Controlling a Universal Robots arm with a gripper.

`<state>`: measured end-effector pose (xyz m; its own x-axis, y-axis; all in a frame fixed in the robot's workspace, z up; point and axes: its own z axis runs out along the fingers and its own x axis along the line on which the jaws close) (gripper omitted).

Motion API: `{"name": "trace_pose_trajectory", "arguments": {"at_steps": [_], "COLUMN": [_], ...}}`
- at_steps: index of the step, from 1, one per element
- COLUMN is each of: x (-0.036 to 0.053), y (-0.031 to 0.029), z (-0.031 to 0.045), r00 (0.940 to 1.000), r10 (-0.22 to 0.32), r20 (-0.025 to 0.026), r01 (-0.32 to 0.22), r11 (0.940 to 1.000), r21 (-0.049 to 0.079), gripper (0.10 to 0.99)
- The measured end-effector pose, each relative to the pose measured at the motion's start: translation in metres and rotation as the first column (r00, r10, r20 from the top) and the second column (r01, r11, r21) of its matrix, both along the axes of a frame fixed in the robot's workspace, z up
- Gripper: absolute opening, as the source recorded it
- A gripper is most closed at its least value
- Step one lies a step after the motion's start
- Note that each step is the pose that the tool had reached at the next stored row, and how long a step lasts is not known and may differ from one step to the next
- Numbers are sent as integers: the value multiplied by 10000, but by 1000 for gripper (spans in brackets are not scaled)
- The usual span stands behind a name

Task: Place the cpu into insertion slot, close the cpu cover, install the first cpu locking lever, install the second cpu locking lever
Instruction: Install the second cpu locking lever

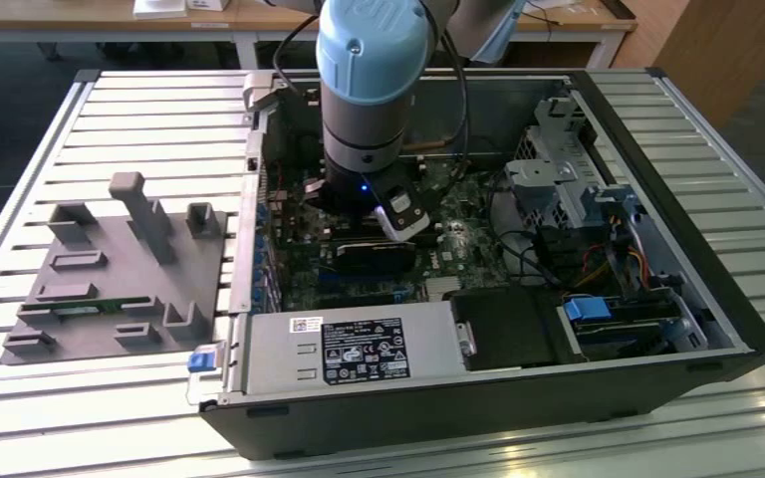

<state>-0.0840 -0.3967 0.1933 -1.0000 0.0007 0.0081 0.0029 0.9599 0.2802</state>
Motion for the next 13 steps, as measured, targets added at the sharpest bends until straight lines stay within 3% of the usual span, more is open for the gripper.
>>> {"name": "trace_pose_trajectory", "arguments": {"at_steps": [13], "x": [0], "y": [-1], "z": [55], "r00": [10000], "r10": [0], "r20": [-2], "r01": [0], "r11": [10000], "r21": [4], "gripper": [106]}}
